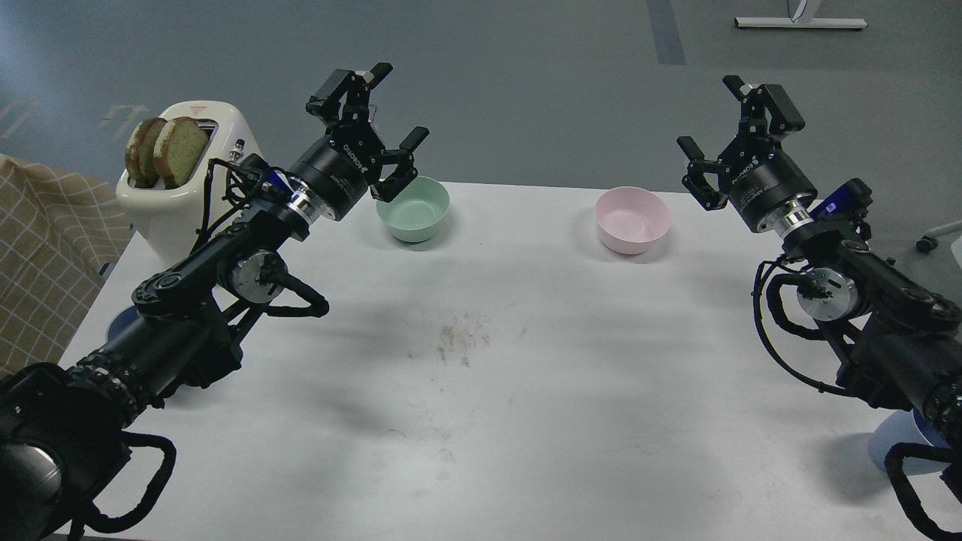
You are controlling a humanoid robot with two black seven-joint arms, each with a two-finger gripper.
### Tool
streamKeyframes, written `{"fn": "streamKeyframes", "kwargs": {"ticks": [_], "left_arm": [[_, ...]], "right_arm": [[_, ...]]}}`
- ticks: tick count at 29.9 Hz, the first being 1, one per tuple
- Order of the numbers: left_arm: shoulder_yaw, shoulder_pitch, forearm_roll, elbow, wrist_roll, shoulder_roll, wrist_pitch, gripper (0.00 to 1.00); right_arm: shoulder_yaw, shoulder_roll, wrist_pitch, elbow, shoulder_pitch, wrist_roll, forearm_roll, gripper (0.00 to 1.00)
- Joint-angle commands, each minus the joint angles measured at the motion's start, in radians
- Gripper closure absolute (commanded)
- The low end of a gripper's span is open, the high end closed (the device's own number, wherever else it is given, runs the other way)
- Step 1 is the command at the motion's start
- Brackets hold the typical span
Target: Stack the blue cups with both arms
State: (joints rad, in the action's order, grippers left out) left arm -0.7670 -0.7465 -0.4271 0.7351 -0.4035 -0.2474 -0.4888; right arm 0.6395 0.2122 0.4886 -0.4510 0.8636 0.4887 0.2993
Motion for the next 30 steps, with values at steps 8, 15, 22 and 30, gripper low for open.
{"fn": "streamKeyframes", "kwargs": {"ticks": [8,15,22,30], "left_arm": [[0.009,0.001,-0.121,0.066,0.003,-0.067,0.000,0.02],[0.009,0.009,-0.402,0.292,0.008,-0.323,0.000,0.02],[0.011,0.065,-0.616,0.477,-0.003,-0.631,0.000,0.02],[0.014,0.162,-0.927,0.584,-0.085,-0.967,0.000,0.02]], "right_arm": [[0.000,0.007,0.000,-0.003,0.000,0.000,0.000,0.00],[0.000,0.009,0.000,-0.005,0.002,0.000,0.000,0.00],[0.000,0.021,0.000,-0.011,0.002,0.000,0.000,0.00],[0.000,0.027,0.000,-0.014,-0.001,0.000,0.000,0.00]]}}
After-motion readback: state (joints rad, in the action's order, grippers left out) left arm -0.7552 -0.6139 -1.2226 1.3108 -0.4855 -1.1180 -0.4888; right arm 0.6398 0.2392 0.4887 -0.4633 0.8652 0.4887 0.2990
